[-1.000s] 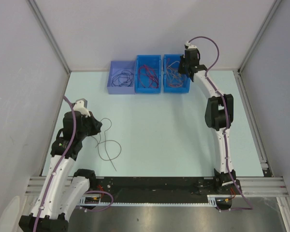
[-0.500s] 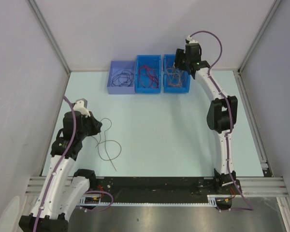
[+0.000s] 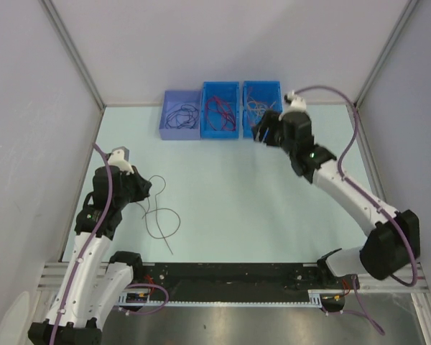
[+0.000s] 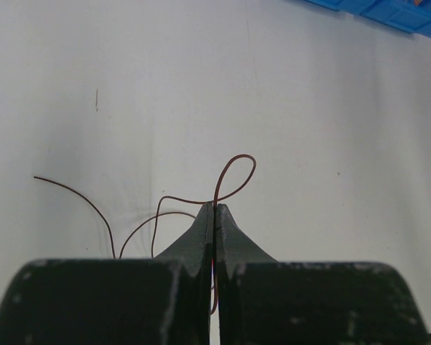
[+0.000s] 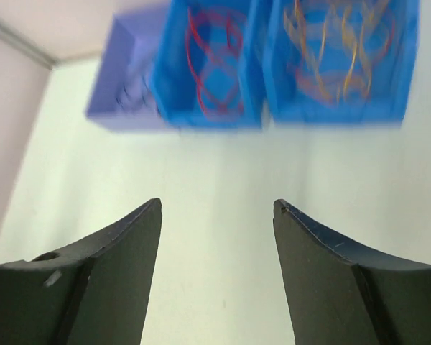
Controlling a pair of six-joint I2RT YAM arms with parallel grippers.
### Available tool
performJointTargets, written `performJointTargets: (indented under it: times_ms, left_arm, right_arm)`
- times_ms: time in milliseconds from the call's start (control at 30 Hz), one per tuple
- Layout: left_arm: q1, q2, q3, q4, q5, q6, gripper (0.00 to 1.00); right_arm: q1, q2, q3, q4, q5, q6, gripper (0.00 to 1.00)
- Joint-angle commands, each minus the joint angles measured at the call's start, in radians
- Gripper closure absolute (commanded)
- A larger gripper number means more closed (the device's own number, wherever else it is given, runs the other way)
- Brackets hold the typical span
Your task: Untangle the cables
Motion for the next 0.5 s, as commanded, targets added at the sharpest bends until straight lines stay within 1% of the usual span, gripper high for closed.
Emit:
performJointTargets:
  times_ms: [0, 67, 100, 167, 333, 467]
  left_arm:
    - [0.01, -0.002, 0.016, 0.022, 0.011, 0.005, 1.0]
    - [0.01, -0.001, 0.025, 0.028, 0.008, 0.0, 1.0]
    - [0.01, 0.001, 0.039, 0.034, 0.005, -0.007, 1.0]
    - [0.01, 0.014, 0.062, 0.046, 0.003, -0.015, 1.0]
    - [0.01, 0.083, 0.185, 0.066, 0.0, -0.032, 1.0]
    - [0.01, 0.151, 0.288, 0.076, 0.002, -0.041, 0.99]
  right_arm:
    - [0.132, -0.152, -0.311, 0.086, 0.176, 0.1, 0.32]
    - [0.196, -0.198, -0.371, 0.068, 0.247, 0.132, 0.32]
    - [0.21, -0.236, -0.431, 0.057, 0.265, 0.143, 0.32]
    - [0.238, -0.269, -0.486, 0.059, 0.284, 0.158, 0.31]
    - [0.25, -0.312, -0.621, 0.098, 0.276, 0.197, 0.3]
    - [0.258, -0.295, -0.672, 0.163, 0.265, 0.204, 0.3]
